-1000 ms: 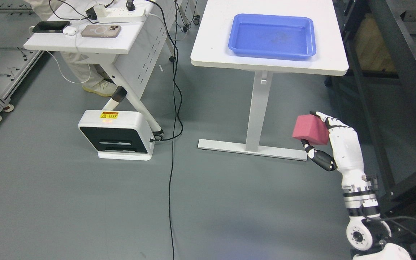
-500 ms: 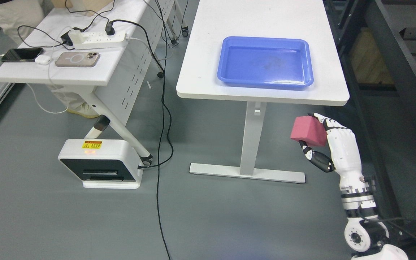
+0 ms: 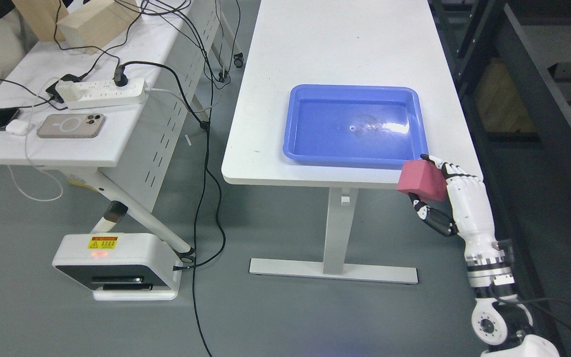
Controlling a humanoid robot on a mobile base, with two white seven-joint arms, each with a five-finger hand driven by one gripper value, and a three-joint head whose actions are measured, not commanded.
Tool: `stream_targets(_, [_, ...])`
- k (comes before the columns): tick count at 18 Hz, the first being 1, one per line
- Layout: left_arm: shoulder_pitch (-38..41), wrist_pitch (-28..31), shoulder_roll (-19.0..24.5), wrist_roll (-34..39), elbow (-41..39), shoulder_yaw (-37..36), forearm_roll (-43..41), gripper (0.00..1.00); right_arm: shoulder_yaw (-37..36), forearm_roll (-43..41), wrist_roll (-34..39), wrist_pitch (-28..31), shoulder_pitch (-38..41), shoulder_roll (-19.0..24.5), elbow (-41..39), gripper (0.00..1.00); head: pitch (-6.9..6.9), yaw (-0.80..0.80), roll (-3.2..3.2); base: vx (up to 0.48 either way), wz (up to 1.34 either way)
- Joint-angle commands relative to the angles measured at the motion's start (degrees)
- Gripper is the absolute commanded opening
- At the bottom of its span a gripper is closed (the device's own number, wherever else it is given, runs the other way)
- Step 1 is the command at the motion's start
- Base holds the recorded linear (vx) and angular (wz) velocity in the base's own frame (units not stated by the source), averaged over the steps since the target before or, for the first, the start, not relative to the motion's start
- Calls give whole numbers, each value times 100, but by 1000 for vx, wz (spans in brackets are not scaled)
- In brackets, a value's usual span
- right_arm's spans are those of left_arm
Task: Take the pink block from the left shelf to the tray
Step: 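Turn and drive to the white table carrying the block in the right hand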
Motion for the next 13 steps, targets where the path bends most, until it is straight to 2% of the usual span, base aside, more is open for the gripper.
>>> stream_targets(1, [-166,-3,100,3,-100,0,0,100,11,18,3,14,11,-86,0,3,0,0,0,285,-35])
stream_targets(13, [-175,-3,100,3,-100,0,0,100,-42,36,-14,14,19,-86,-9,3,0,0,0,250,38])
